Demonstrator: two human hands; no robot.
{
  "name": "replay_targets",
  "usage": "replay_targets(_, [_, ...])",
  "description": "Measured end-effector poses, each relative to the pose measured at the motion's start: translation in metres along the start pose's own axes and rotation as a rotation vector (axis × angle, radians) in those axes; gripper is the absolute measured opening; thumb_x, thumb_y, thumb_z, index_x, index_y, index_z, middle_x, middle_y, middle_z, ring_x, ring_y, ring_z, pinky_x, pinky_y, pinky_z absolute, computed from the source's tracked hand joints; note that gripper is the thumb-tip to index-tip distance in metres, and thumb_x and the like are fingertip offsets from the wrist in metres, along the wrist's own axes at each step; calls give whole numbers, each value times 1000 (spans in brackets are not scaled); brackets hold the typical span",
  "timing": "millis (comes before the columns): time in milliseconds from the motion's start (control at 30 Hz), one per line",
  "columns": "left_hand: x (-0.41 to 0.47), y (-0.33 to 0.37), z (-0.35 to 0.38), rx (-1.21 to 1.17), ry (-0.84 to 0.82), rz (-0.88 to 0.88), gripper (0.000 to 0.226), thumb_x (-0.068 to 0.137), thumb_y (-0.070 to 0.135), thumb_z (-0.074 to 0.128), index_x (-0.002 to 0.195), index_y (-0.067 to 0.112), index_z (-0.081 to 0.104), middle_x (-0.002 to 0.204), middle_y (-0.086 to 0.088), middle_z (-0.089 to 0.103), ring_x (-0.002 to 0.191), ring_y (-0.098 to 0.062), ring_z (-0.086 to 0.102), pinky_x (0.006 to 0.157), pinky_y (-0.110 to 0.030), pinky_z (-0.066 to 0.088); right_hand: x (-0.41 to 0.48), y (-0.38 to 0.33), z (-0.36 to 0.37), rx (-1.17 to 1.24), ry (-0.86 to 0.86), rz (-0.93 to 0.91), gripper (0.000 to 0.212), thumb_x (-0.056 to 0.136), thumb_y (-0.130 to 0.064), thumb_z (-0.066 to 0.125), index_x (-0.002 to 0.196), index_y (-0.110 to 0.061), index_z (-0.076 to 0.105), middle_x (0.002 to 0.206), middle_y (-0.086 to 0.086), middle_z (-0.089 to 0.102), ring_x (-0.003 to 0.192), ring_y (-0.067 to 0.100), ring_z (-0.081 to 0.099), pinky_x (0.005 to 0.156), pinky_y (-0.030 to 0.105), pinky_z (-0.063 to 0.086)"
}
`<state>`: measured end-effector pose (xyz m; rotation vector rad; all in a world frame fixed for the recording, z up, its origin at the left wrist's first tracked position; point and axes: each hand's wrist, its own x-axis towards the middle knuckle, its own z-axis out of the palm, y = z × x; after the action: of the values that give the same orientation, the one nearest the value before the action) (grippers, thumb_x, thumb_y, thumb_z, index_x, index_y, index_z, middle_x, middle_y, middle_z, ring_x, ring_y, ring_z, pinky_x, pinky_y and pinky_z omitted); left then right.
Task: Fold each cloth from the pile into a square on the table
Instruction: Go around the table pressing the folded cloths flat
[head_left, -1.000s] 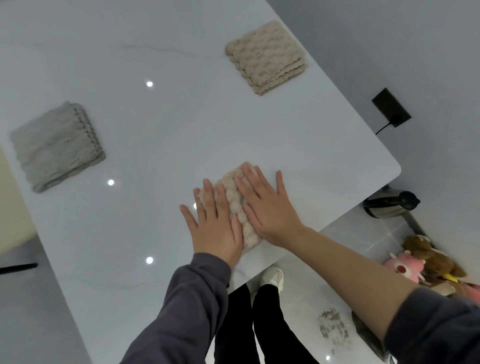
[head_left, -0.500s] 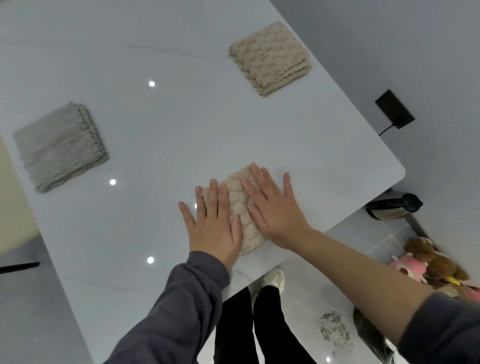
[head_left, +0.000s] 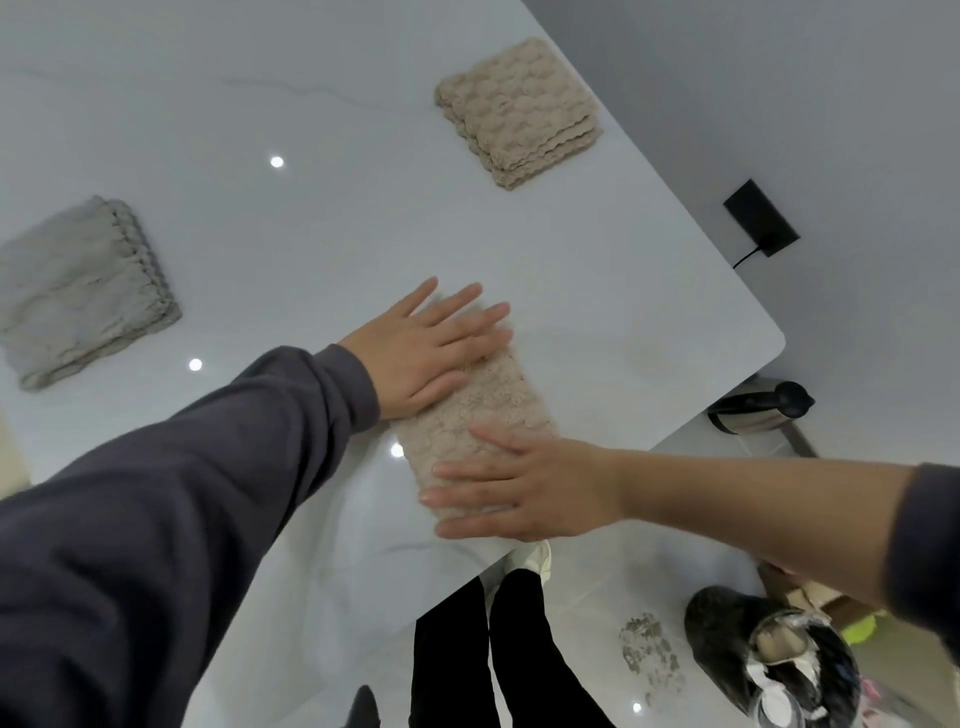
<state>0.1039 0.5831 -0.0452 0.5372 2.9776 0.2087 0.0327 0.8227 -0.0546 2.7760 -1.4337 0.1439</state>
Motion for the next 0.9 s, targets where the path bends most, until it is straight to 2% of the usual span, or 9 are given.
replay_targets(100, [4, -6, 9, -18, -40, 45, 55, 101, 41, 16, 153, 25, 17, 161, 0, 11, 149, -25, 9, 118, -54, 8, 3, 13, 8, -30, -68, -109, 48, 102, -15, 38, 149, -21, 37, 158, 4, 29, 147, 24, 22, 118, 51, 18])
replay_targets(200, [5, -9, 19, -27, -79, 27, 58, 101, 44, 11, 154, 22, 14, 162, -2, 11, 149, -25, 9, 117, -56, 9, 3, 24, 17, 4, -87, -161, 46, 104, -11, 29, 148, -19, 39, 156, 2, 33, 146, 24, 25, 118, 49, 20])
replay_targets(367, [8, -6, 26, -57, -65, 42, 60, 100, 44, 6, 154, 18, 13, 161, -5, 12, 148, -23, 12, 117, -57, 5, 9, 36, 19, 73, -80, -187, 46, 102, -11, 41, 147, -18, 42, 155, -1, 35, 145, 23, 28, 119, 46, 18])
replay_targets(533, [9, -5, 29, -57, -32, 65, 59, 100, 43, 7, 153, 17, 12, 161, -6, 13, 148, -24, 14, 116, -58, 7, 11, 39, 19, 85, -72, -184, 45, 102, -11, 42, 146, -18, 43, 155, 0, 35, 146, 24, 26, 120, 46, 14])
replay_targets(667, [9, -5, 30, -36, -29, 53, 59, 100, 42, 11, 153, 17, 16, 160, -6, 15, 147, -25, 15, 116, -58, 10, 12, 34, 17, 112, -49, -153, 44, 102, -11, 40, 145, -19, 44, 155, 2, 36, 145, 24, 28, 119, 47, 19])
replay_targets(767, [-3, 4, 21, -9, 20, -122, 61, 100, 43, 16, 154, 15, 16, 161, -8, 12, 148, -26, 11, 118, -54, 6, 2, 24, 5, 148, -33, -13, 42, 101, -14, 42, 143, -17, 48, 154, 9, 36, 145, 29, 27, 116, 51, 24])
replay_targets(833, [-19, 25, 14, -49, 97, -324, 63, 98, 41, 21, 153, 9, 19, 160, -12, 13, 148, -29, 12, 118, -51, 6, -11, 14, -5, 188, -11, 210, 44, 98, -18, 44, 142, -13, 48, 155, 13, 33, 146, 33, 24, 118, 54, 19])
replay_targets(900, [-33, 58, 13, -113, 163, -501, 65, 95, 38, 25, 151, 4, 23, 159, -16, 16, 147, -32, 13, 117, -52, 7, -19, 5, -14, 215, 9, 511, 48, 98, -20, 42, 145, -10, 42, 157, 14, 26, 148, 31, 18, 119, 54, 14])
